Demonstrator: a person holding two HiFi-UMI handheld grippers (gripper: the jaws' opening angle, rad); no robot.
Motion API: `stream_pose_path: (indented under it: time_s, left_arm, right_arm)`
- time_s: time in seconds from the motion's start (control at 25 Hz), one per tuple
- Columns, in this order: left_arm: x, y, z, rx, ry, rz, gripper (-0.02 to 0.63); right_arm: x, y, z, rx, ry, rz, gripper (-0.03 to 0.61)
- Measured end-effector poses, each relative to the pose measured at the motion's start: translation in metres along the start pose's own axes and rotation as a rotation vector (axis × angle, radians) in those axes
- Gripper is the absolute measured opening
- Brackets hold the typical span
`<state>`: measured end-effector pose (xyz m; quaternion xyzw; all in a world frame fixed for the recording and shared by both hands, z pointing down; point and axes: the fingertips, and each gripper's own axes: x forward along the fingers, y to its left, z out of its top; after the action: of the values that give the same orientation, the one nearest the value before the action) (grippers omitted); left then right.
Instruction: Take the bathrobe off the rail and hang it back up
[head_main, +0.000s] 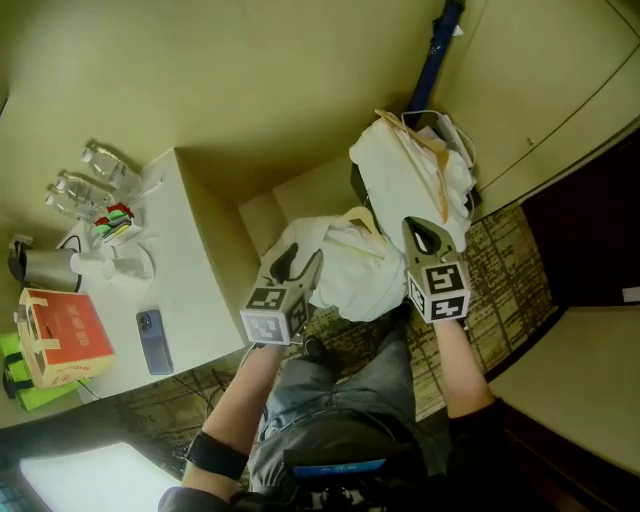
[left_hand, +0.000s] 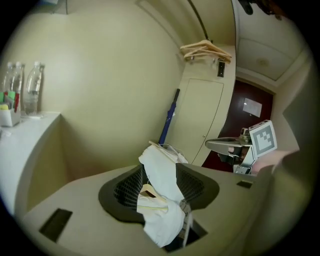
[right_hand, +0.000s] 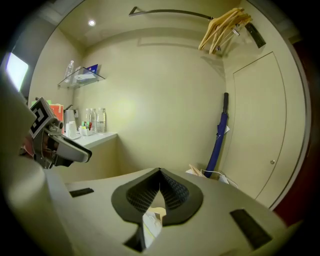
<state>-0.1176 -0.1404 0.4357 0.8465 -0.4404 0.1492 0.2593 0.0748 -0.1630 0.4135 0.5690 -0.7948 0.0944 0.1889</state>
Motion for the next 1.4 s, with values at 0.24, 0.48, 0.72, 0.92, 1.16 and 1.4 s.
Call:
stream_pose_path:
  time_s: [0.24,0.48,0.72,0.92,1.16,1.4]
  left_arm:
    - [0.089,0.017,-0.063,-0.142,0.064,-0.016,0.212]
    - [0.179,0.015,-0.126,-0.297,0.167,-0.022,0.213]
    - [0.27,0.029,-0.183,-0.417,0.217,0.003,0.218]
    - [0.328,0.04,-0.229,-0.506,0.261,0.02,0.227]
    - [0.386,0.049,-0.269,-0.546,0.316,0.014,0.229]
    - [0.419,0.056,-0.285,-0.577,0.333,0.0,0.239]
  right_arm:
    - [0.08,-0.027,-0.025,-0.023,0.001,0.059,0.02]
    - [0.138,-0.049,-0.074,-0.016,0.024,0.105,0.02]
    - [0.191,-0.071,-0.132,-0.024,0.049,0.107,0.02]
    - [0.22,-0.074,-0.171,-0.003,0.053,0.117,0.02]
    - [0.242,-0.078,-0.197,0.022,0.031,0.111,0.02]
    - [0.248,-0.085,-0.214,0.045,0.014,0.092,0.02]
